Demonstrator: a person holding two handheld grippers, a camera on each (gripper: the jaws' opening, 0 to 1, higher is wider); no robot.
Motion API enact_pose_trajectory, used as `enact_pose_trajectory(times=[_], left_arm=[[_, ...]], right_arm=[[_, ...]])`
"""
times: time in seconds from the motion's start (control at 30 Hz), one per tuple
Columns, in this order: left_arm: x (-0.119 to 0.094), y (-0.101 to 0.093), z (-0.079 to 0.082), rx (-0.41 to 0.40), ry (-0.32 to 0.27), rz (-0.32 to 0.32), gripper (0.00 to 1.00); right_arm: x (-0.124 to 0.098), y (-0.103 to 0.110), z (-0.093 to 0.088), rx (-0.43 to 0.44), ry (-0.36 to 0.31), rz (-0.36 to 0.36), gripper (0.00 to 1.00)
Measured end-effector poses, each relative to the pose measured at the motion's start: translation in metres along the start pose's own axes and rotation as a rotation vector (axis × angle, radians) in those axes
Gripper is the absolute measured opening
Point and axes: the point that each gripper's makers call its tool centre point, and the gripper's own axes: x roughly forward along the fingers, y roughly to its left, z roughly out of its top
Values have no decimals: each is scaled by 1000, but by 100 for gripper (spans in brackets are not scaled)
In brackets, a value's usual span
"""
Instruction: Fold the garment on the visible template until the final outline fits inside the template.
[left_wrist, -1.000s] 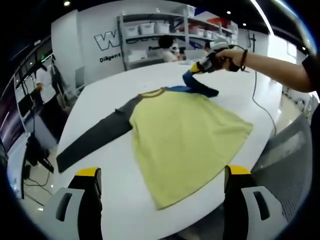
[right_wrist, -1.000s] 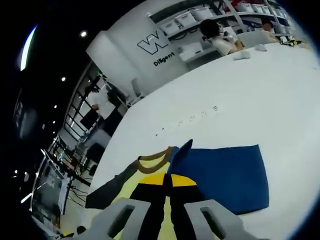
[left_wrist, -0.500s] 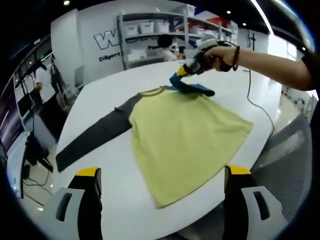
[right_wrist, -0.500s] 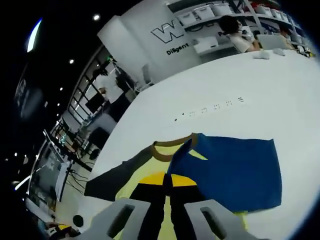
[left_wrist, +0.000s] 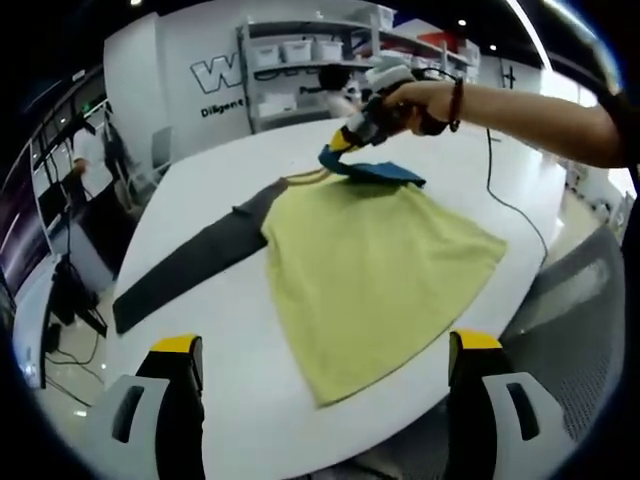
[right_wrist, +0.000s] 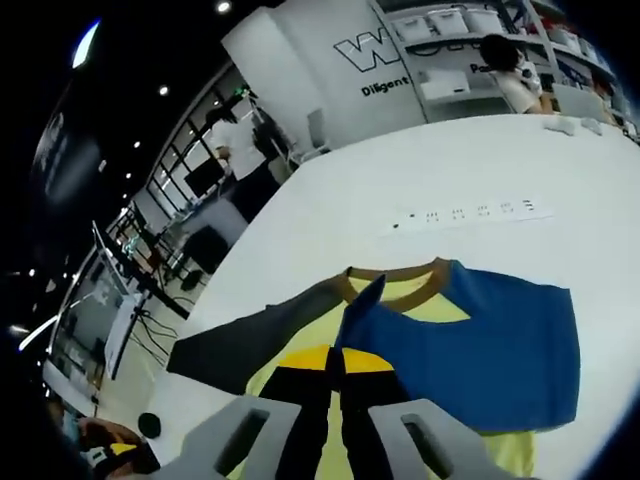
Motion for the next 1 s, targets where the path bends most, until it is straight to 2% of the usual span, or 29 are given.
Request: enact_pose_trajectory(times=[0.2, 0.27, 0.37, 0.57, 0.7, 0.77, 0.87, 0.93, 1.0], left_arm=[[0, 0, 6, 10, -20, 0, 99], [-1, -1, 8, 15, -33, -6, 99], [-2, -3, 14, 16, -64, -14, 99], [-3, -1, 16, 20, -76, -6, 99], [-4, -1, 14, 23, -75, -7, 99], [-6, -3, 14, 46, -67, -16, 98], [-8, -4, 16, 79, -76, -6, 99], [-8, -4, 16, 76, -78, -4, 99], [-8, -2, 15, 62, -73, -1, 99]], right_arm=[[8, 17, -1, -31, 3, 15, 0], [11, 16, 0, -92, 10, -18, 0], [14, 26, 0, -93, 9, -8, 0], [19, 49, 2, -146, -1, 12, 0], [23, 63, -5, -165, 17, 33, 0], [26, 66, -8, -199, 27, 32, 0], [31, 69, -13, -203, 34, 32, 0], [33, 71, -15, -210, 38, 35, 0], [37, 72, -22, -254, 52, 36, 0]])
